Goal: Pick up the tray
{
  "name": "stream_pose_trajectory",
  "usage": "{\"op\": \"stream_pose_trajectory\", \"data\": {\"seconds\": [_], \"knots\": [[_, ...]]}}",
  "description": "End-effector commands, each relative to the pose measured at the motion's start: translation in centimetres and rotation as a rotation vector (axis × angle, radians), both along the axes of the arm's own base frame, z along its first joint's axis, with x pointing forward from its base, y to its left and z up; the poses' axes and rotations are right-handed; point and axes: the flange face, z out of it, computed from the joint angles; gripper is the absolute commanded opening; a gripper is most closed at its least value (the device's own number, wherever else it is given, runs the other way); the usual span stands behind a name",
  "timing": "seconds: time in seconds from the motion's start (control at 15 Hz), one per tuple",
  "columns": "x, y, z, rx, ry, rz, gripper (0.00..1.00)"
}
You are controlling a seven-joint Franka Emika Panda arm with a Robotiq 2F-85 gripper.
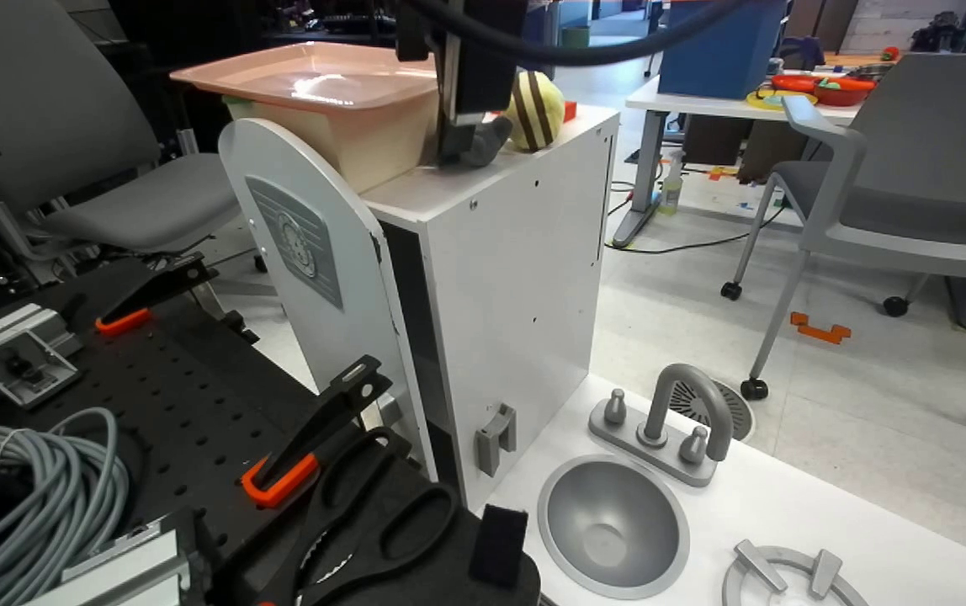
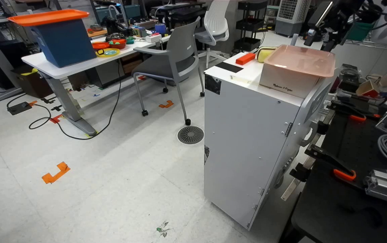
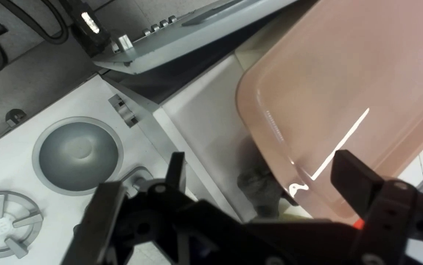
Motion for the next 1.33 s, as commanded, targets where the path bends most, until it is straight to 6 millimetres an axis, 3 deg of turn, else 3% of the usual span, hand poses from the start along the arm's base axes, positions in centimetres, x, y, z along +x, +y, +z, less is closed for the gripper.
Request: {"op": "stream_pose_trajectory", "data": {"seconds": [0.0,0.33,0.67,1.27], "knots": [[0.7,-0.9,1.4,0.06,-0.038,-0.03,1.0],[0.8,-1.8,2.3,0.21,-0.111,-0.005,1.0],[0.2,-2.9,2.1,0.248,-0.126,0.034,1.0],[-0.7,-4.7,-0.4,0.252,-0.086,0.041,1.0]]}}
